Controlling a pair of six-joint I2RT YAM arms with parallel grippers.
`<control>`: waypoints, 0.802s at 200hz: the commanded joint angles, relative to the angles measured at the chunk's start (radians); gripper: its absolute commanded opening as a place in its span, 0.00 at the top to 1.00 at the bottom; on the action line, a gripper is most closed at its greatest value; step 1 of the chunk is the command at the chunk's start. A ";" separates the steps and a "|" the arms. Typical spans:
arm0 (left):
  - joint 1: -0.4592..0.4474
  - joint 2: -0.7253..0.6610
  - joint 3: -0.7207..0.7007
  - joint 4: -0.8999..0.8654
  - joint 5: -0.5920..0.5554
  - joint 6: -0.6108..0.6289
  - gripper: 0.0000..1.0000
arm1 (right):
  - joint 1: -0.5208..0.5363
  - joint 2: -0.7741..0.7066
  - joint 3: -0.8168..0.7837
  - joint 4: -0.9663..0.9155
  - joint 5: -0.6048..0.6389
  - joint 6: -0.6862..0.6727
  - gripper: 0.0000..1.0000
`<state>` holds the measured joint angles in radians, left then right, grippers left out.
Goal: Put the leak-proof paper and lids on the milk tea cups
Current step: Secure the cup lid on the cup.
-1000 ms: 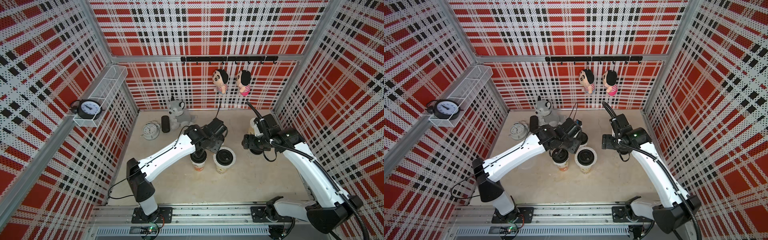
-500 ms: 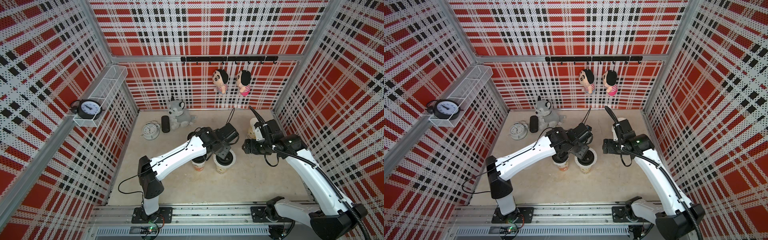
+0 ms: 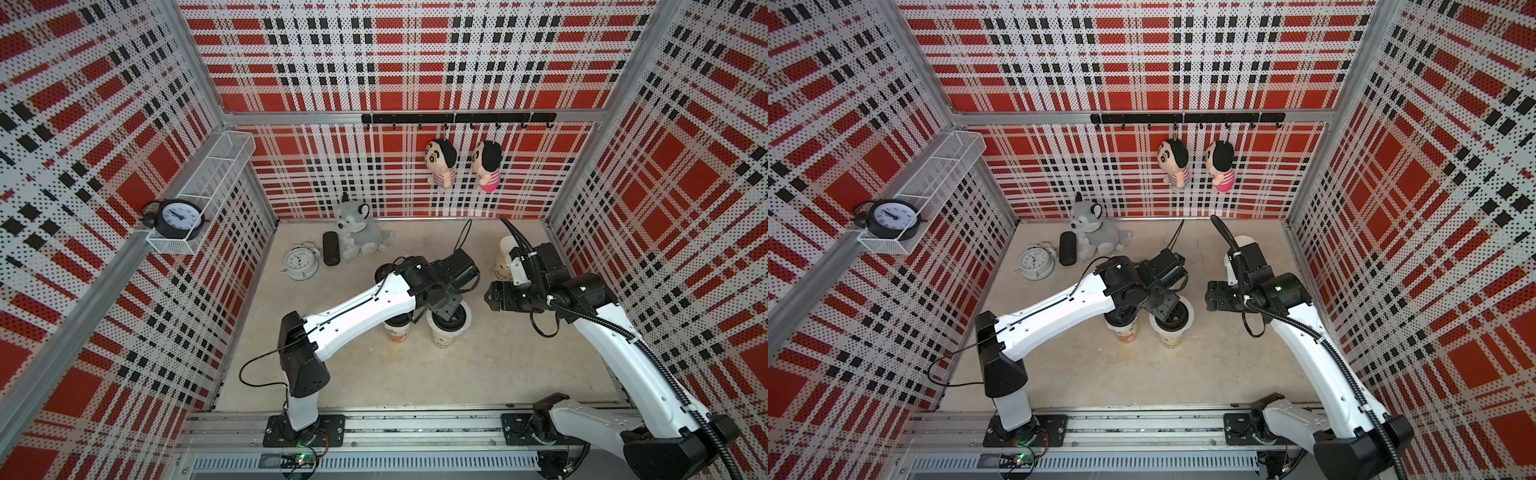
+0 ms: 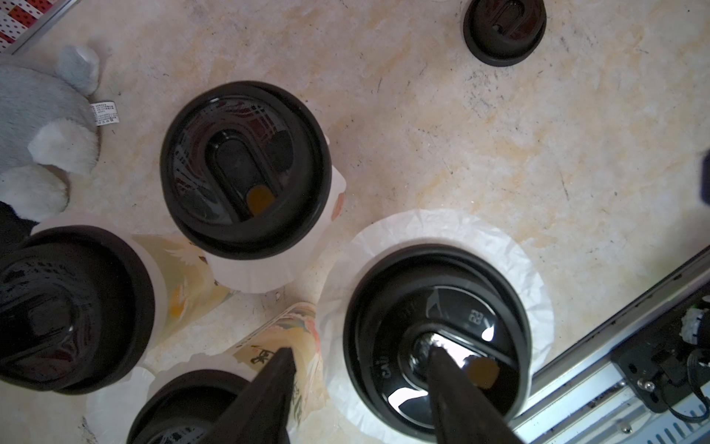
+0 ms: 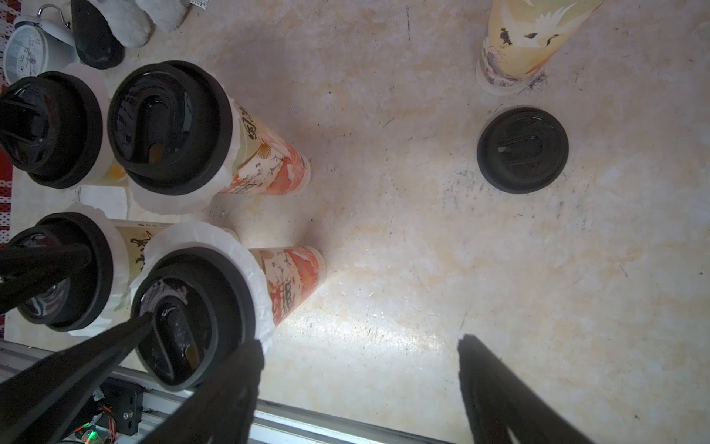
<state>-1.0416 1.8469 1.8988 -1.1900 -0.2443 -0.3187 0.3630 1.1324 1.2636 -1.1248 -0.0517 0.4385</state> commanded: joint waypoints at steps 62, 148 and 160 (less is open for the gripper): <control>-0.015 0.027 -0.032 0.018 -0.003 -0.013 0.41 | -0.010 -0.028 -0.031 0.019 -0.015 -0.002 0.17; -0.019 0.023 -0.088 0.023 -0.006 -0.025 0.41 | -0.009 -0.020 -0.061 0.046 -0.062 -0.007 0.18; -0.021 0.023 -0.094 0.023 -0.006 -0.028 0.41 | -0.009 -0.017 -0.065 0.049 -0.075 -0.009 0.18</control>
<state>-1.0515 1.8587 1.8442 -1.1477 -0.2447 -0.3378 0.3630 1.1225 1.2079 -1.0969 -0.0944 0.4385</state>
